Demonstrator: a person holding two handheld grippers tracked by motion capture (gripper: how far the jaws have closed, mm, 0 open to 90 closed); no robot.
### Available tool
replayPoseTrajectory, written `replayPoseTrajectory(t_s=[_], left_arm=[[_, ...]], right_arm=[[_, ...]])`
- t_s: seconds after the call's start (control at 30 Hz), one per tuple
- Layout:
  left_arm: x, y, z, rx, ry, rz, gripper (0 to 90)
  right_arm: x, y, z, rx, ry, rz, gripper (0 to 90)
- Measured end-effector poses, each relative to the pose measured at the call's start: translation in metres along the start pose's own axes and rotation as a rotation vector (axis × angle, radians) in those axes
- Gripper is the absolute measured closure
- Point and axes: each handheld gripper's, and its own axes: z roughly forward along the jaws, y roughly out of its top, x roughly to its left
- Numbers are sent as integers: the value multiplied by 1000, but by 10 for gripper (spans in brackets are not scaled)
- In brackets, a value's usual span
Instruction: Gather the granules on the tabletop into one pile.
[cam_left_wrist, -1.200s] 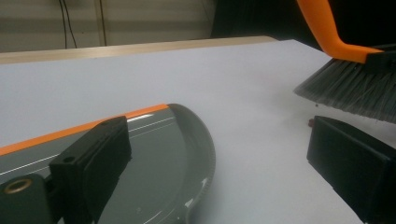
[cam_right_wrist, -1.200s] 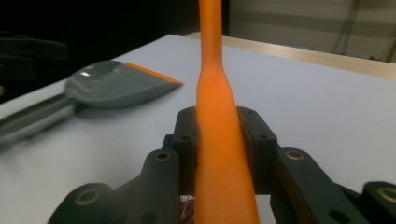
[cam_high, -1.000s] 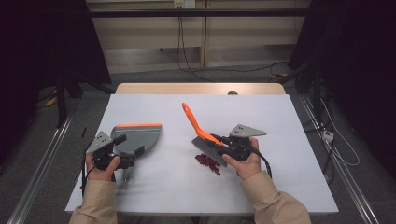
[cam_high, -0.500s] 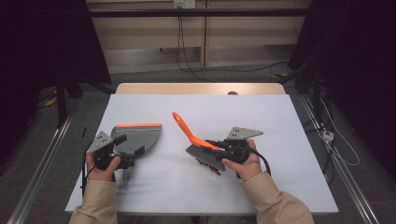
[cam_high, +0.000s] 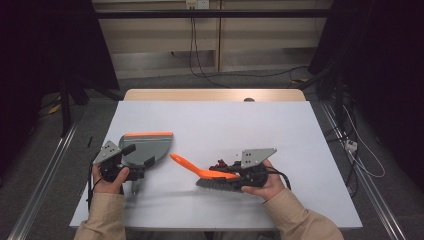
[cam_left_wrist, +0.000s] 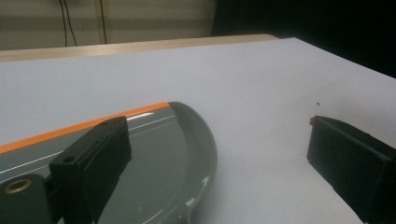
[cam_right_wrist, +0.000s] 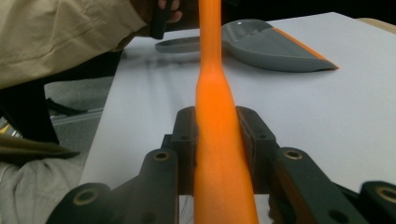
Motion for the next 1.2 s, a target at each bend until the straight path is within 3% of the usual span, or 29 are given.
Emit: replayPoseTrajectory(t_s=[0.2, 0.73, 1.0, 1.2], left_arm=[[-1, 0, 1, 3, -2, 3, 61], [-1, 0, 2, 6, -9, 4, 61], [-2, 1, 3, 10, -11, 13, 62], [-3, 3, 1, 5, -11, 16, 62]], right_arm=[[-5, -8, 6, 37, 27, -10, 714], [-28, -9, 11, -5, 26, -17, 714], [-29, -2, 11, -28, 25, -30, 714], [-34, 4, 0, -65, -58, 0, 713]])
